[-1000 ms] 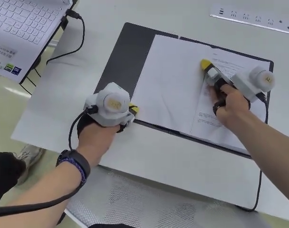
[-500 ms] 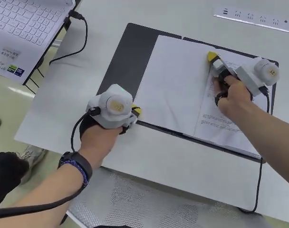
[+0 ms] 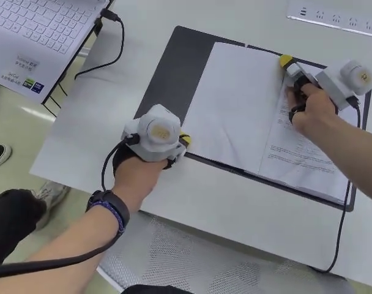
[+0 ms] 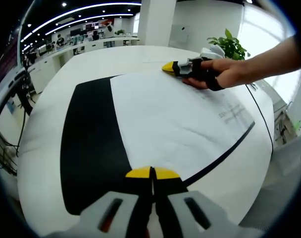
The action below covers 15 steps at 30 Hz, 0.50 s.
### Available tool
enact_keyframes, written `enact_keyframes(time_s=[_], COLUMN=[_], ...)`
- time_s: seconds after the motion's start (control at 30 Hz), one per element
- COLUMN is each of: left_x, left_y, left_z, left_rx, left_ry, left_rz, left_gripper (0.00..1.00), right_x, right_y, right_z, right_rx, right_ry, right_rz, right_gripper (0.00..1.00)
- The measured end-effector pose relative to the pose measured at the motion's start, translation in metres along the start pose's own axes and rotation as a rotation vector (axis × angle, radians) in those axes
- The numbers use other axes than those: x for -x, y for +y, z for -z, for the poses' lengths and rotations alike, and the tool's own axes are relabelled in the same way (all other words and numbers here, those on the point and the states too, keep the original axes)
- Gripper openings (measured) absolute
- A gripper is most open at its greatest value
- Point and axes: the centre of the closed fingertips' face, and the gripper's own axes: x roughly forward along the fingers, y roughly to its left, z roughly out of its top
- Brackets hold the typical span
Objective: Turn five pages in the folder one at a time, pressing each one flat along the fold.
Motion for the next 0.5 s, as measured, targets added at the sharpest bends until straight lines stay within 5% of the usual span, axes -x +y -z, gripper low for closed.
enact_keyframes(time_s=[0.5], left_x=[-0.001], left_y=[0.0], left_z=[0.0], left_rx=[-0.003], left_ry=[-0.001], left_rz=[0.0], left_gripper=[0.0], right_x=[0.015], right_y=[0.008], right_z=[0.012], right_rx=[0.048], right_ry=[0.024], right_rz=[-0.053], right_gripper=[0.0])
